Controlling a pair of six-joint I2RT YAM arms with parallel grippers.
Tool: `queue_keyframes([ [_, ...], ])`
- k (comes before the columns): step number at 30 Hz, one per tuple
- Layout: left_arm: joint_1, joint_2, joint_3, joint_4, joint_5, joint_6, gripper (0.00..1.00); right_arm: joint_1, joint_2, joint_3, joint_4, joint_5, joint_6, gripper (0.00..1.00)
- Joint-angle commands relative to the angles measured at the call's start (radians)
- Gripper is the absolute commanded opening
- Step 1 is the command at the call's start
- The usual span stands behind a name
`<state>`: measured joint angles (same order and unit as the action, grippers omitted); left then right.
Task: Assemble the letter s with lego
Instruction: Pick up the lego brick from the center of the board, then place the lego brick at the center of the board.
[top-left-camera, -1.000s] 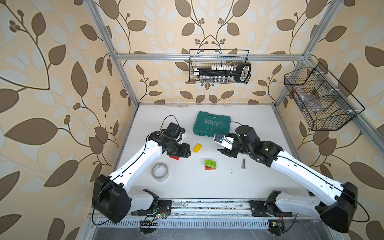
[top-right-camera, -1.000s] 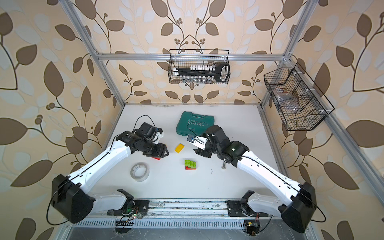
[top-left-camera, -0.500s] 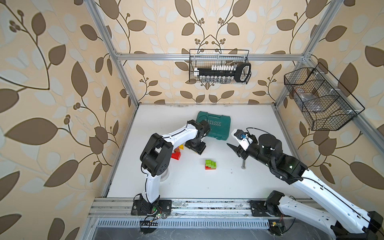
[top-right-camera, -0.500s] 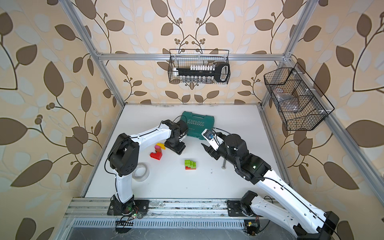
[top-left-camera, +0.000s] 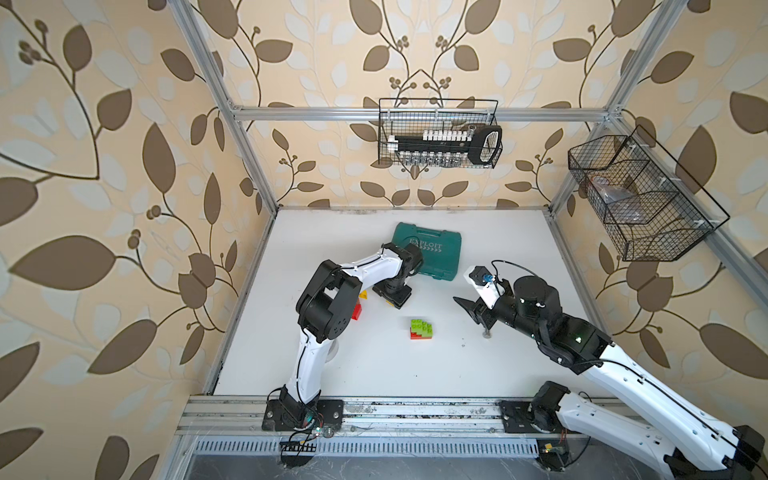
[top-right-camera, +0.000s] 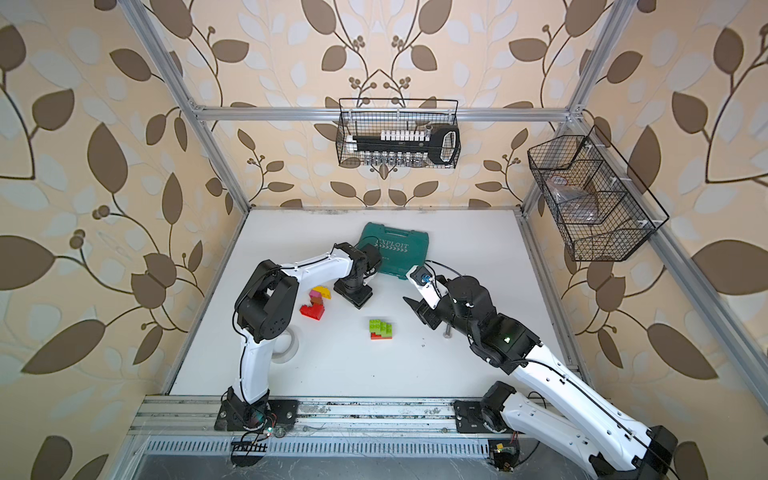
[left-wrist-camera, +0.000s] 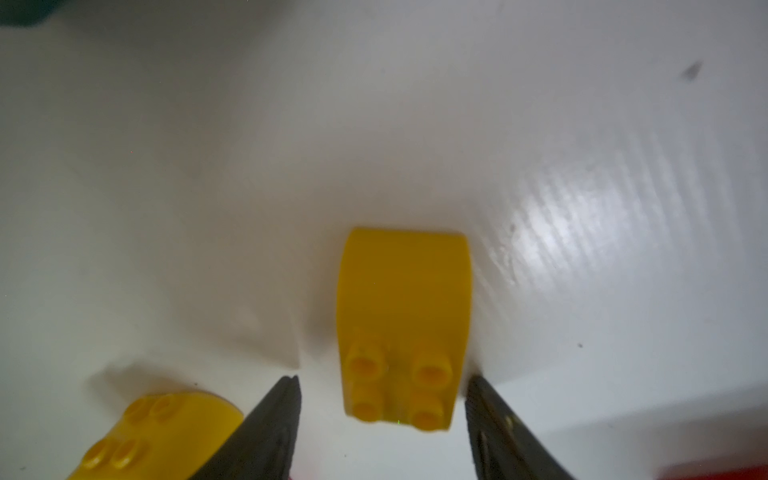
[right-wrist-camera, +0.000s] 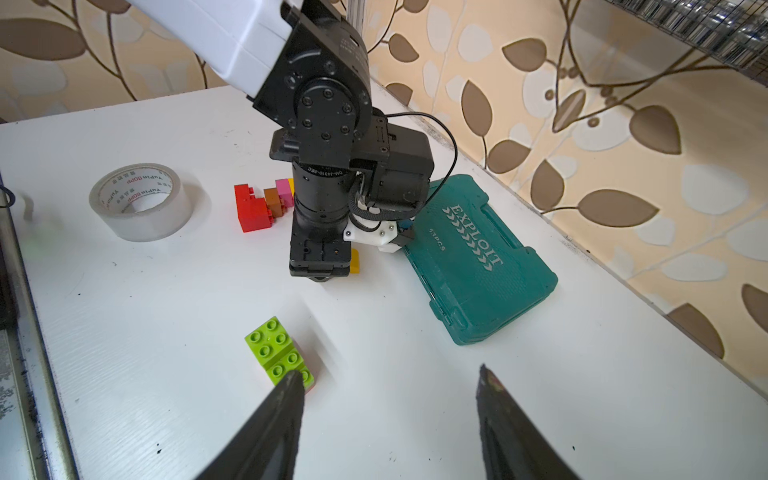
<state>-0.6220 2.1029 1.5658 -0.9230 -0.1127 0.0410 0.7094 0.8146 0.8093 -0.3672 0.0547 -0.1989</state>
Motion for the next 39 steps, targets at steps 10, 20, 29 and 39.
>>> queue_keyframes([
  [10, -0.001, -0.043, 0.005, -0.042, 0.020, 0.098, 0.20, 0.001, -0.019, -0.021, -0.013, -0.027, 0.015, 0.59],
  [20, -0.148, -0.455, -0.076, -0.195, -0.049, 0.111, 0.06, 0.002, -0.156, -0.078, 0.020, -0.052, 0.036, 0.58],
  [29, -0.415, -0.653, -0.321, -0.185, -0.037, 0.043, 0.03, 0.001, -0.237, -0.096, 0.016, -0.059, 0.043, 0.56],
  [39, -0.577, -0.504, -0.377, -0.061, 0.001, 0.073, 0.11, 0.001, -0.269, -0.106, -0.026, -0.022, 0.059, 0.55],
])
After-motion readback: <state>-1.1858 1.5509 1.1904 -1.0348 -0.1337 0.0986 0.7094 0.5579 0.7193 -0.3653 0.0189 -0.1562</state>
